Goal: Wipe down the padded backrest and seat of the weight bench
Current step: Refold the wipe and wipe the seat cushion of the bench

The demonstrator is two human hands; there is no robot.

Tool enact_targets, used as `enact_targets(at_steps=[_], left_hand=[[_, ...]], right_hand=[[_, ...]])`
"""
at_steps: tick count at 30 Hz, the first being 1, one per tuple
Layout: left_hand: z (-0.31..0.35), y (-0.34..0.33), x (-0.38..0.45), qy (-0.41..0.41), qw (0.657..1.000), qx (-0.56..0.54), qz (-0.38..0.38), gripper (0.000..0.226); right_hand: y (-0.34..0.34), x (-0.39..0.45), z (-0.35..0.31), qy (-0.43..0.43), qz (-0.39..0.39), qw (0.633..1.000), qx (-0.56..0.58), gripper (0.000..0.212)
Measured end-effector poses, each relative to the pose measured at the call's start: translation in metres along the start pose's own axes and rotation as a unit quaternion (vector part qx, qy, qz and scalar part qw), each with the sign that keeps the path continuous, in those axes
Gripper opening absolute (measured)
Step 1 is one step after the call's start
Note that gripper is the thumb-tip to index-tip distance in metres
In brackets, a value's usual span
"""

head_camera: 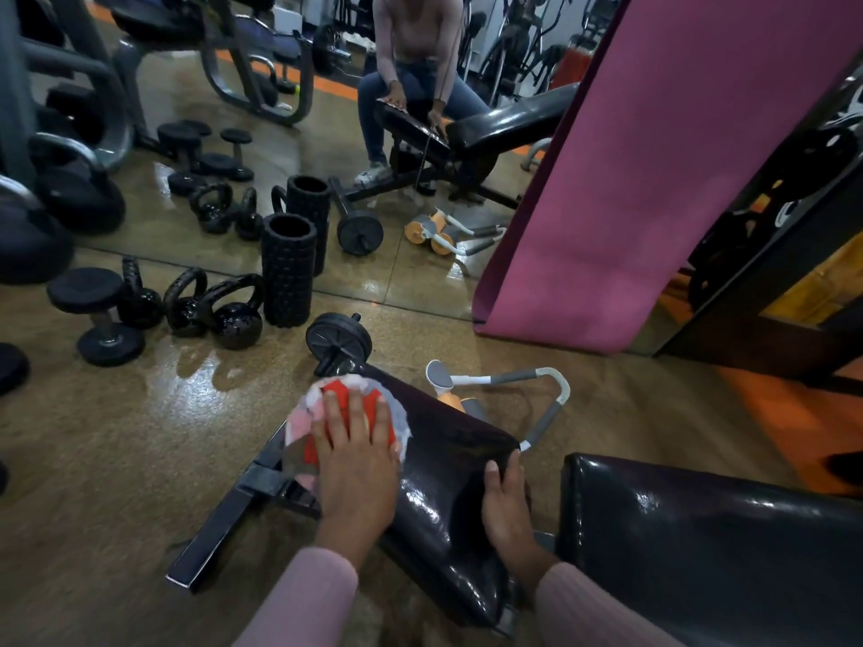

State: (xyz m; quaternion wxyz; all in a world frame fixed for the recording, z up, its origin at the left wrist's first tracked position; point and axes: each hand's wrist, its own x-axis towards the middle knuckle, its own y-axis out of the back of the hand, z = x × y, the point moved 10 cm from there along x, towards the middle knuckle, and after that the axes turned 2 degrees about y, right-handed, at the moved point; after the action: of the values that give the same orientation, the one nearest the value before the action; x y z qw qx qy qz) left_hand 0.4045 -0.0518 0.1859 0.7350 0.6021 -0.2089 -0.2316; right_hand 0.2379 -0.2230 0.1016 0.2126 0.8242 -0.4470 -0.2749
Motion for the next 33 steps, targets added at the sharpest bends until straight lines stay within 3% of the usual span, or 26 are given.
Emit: enact_targets(at_steps=[3, 6, 10, 14, 18, 21, 25, 29, 33], left_hand=[[0.039, -0.013, -0.004, -0.086, 0.994, 0.072, -0.014, 0.066], [0.044, -0.013, 0.029, -0.107, 0.992, 0.068, -0.011, 0.058], [-0.005, -0.002, 0.068, -0.022, 0.999, -0.005, -0.026, 0.057], [-0.01, -0.002, 0.027, 0.016, 1.0, -0.002, -0.015, 0.062], [0.05, -0.019, 0.008, -0.08, 0.994, 0.076, -0.02, 0.063], [0.057, -0.019, 0.045, -0.107, 0.99, 0.09, -0.03, 0.058], [0.015, -0.006, 0.076, -0.028, 0.998, 0.035, -0.039, 0.053], [0.0, -0.004, 0.043, 0.029, 0.999, 0.026, -0.027, 0.059], [0.067, -0.025, 0.017, -0.077, 0.994, 0.07, -0.029, 0.054]], right_hand=[[0.002, -0.003, -0.002, -0.019, -0.007, 1.0, 0.0, 0.061], [0.009, -0.002, 0.002, -0.015, -0.007, 1.0, 0.008, 0.059], [0.028, 0.005, 0.005, -0.018, 0.011, 0.999, 0.034, 0.053], [0.023, 0.02, 0.051, -0.176, 0.015, 0.973, 0.147, 0.038], [0.01, 0.04, 0.075, -0.22, -0.008, 0.959, 0.18, 0.037], [0.008, 0.042, 0.065, -0.211, -0.02, 0.96, 0.186, 0.043], [0.015, 0.038, 0.051, -0.196, -0.031, 0.967, 0.162, 0.029], [0.026, 0.029, 0.04, -0.191, -0.053, 0.972, 0.124, 0.023], [0.035, 0.033, 0.045, -0.165, -0.063, 0.983, 0.048, 0.026]])
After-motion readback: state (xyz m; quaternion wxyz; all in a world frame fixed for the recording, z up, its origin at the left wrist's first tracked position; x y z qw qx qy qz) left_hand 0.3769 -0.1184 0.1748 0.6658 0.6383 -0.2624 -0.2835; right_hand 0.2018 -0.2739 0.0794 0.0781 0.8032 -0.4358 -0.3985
